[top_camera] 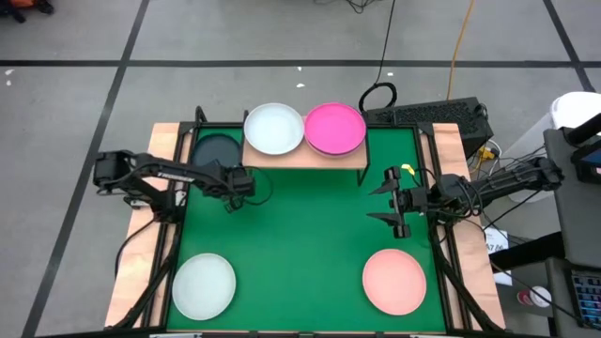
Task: Place and stack plates onto a shelf
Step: Stack the dark blue plate on top of the white plate on the shelf
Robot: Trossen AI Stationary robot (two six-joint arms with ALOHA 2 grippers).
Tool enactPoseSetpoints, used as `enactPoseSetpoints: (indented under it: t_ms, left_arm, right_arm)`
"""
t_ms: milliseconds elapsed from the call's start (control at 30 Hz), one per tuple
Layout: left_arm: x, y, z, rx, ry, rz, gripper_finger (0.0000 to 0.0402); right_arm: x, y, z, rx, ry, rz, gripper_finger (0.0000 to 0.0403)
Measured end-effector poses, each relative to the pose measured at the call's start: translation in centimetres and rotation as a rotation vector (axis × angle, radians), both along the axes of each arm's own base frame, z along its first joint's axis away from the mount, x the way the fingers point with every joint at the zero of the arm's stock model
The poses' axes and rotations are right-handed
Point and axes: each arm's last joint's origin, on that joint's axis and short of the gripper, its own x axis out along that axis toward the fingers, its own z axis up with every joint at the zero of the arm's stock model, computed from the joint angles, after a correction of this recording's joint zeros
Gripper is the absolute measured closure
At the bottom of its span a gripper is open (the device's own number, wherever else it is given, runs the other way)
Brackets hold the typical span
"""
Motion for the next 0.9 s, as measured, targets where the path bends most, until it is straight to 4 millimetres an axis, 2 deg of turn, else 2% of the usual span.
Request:
enactPoseSetpoints:
  t_ms: [233, 567, 800, 900]
  left_arm:
    - [0.1, 0.3, -0.3, -0.053, -0.012, 0.025, 0.0289]
    - [0.2, -0.7, -0.2, -0.087, -0.014, -0.010, 0.0289]
    - [0.1, 0.3, -0.2, -0.040, -0.017, 0.027, 0.0289]
    - [0.1, 0.6, -0.8, -0.036, -0.063, 0.037, 0.0289]
  right_arm:
    - [0.0, 0.0, 0.0, -0.001, 0.002, 0.000, 0.0181]
    - [0.0, 0.0, -0.1, -0.001, 0.006, 0.000, 0.0181]
    - [0.0, 0.0, -0.1, 0.006, 0.007, 0.002, 0.0181]
    - [0.0, 0.0, -0.1, 0.008, 0.007, 0.002, 0.0181]
